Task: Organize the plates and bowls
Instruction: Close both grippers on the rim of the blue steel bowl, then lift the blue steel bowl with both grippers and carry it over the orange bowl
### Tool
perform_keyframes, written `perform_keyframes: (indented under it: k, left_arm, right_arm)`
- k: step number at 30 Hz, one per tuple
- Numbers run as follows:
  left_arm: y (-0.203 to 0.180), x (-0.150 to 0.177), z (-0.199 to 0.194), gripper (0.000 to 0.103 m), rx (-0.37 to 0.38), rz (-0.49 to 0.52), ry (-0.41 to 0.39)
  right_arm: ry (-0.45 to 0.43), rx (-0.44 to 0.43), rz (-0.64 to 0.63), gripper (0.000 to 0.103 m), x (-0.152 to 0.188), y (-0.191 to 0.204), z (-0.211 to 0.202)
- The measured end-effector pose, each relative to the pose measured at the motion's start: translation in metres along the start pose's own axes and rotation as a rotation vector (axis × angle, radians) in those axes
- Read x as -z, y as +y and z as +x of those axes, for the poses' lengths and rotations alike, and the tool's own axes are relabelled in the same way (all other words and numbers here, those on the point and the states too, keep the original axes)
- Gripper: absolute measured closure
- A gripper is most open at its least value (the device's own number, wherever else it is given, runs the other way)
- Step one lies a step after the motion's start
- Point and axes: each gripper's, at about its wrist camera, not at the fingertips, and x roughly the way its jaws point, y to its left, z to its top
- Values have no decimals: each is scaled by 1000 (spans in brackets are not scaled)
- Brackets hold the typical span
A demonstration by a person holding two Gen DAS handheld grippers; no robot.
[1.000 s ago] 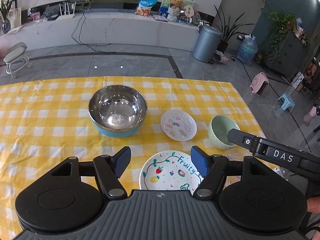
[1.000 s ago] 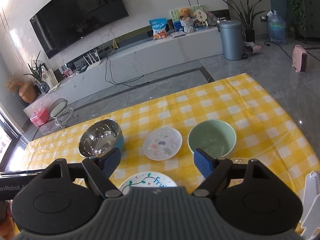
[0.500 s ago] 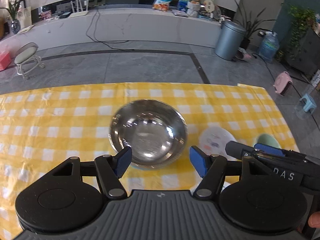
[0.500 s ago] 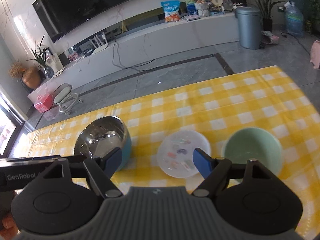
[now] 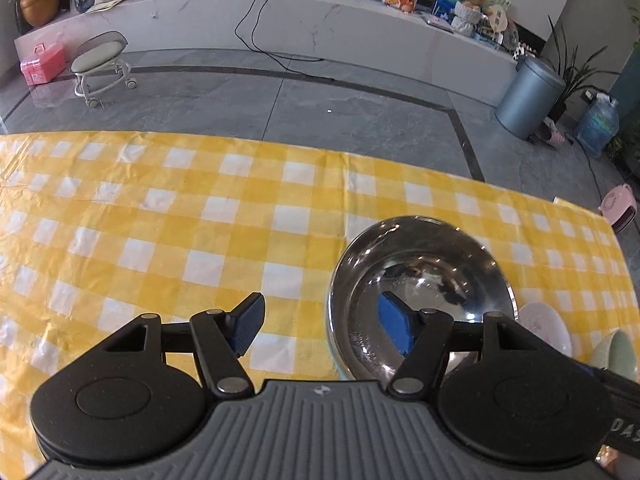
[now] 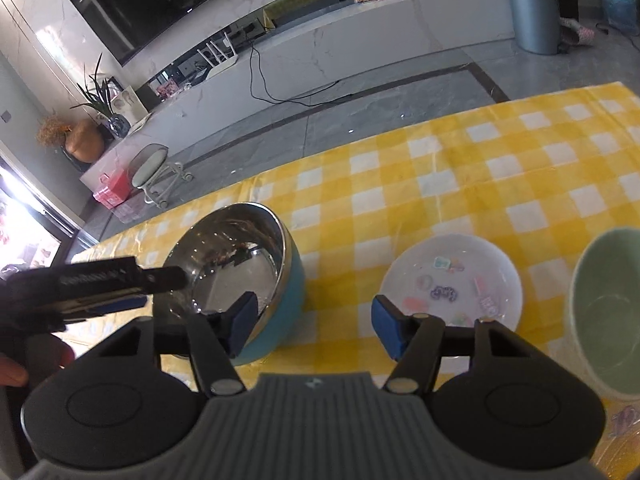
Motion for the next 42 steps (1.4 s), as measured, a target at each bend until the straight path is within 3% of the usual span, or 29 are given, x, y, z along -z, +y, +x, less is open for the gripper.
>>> perform_keyframes:
  k: [2, 5, 7, 13, 15, 20, 30, 42]
  left_arm:
    - [-2, 1, 4, 29, 5, 10, 17]
    - [-5, 3, 8, 47, 6, 24, 44]
    - [-9, 5, 9, 64, -3, 41, 53]
    - [-16, 8, 5, 88, 27, 79, 74]
    - [-22, 10, 1, 89, 16, 102, 70]
    - [-31, 17, -8, 89, -7, 135, 61]
    - [-22, 25, -49, 91, 5, 88, 27]
    - [-19, 51, -115, 93, 18, 95, -14]
  right_arm:
    - [0, -7, -4, 45, 0, 1, 2]
    - [6, -40, -5, 55, 2, 4, 5]
    - [12, -52, -8, 59, 4, 6, 7]
    - [38, -83, -10, 67, 10, 12, 11]
    - [50, -86, -16, 76, 12, 13, 13]
    - [68, -60, 0, 85, 12, 9, 15]
    - [73, -77, -4, 87, 18, 19, -14]
    - [50, -84, -44, 87, 47, 45, -91]
